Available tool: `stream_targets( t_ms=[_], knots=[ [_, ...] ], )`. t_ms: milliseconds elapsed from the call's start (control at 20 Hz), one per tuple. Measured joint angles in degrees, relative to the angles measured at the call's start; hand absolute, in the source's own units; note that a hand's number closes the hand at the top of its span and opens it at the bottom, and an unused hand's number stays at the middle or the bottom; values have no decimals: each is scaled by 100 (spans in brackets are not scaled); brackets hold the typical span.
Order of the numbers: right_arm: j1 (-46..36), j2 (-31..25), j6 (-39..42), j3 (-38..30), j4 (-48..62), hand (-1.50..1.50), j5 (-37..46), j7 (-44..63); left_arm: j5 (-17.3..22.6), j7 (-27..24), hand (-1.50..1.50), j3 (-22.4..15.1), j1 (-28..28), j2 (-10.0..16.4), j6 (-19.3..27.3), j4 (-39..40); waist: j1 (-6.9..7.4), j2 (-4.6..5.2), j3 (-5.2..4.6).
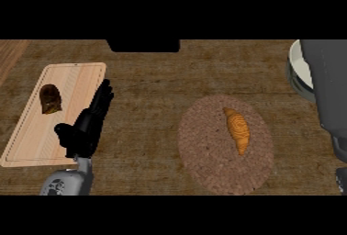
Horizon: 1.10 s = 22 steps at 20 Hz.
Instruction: Pick the cupcake from the placemat and place it in the bowl
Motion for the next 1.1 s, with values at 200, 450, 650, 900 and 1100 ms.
stream_targets(
  t_ms=[200,450,650,900,1100],
  knots=[
    [28,-412,127,-50,633,150,187,-200,34,10,0,31,-82,15,-44,32,11,14,0],
    [234,-875,41,-131,1333,150,358,-672,1,-27,0,46,-160,6,-31,120,17,19,2],
    [391,-1154,-220,-317,1882,150,377,-1040,42,-66,0,92,-114,32,-80,136,31,21,4],
    [584,-1446,-702,-583,2703,150,342,-1633,49,-72,0,101,-169,26,-106,152,64,35,7],
    [677,-1581,-1048,-785,3338,150,284,-1992,-13,-39,0,31,-151,-18,-66,80,94,46,9]
  ],
)
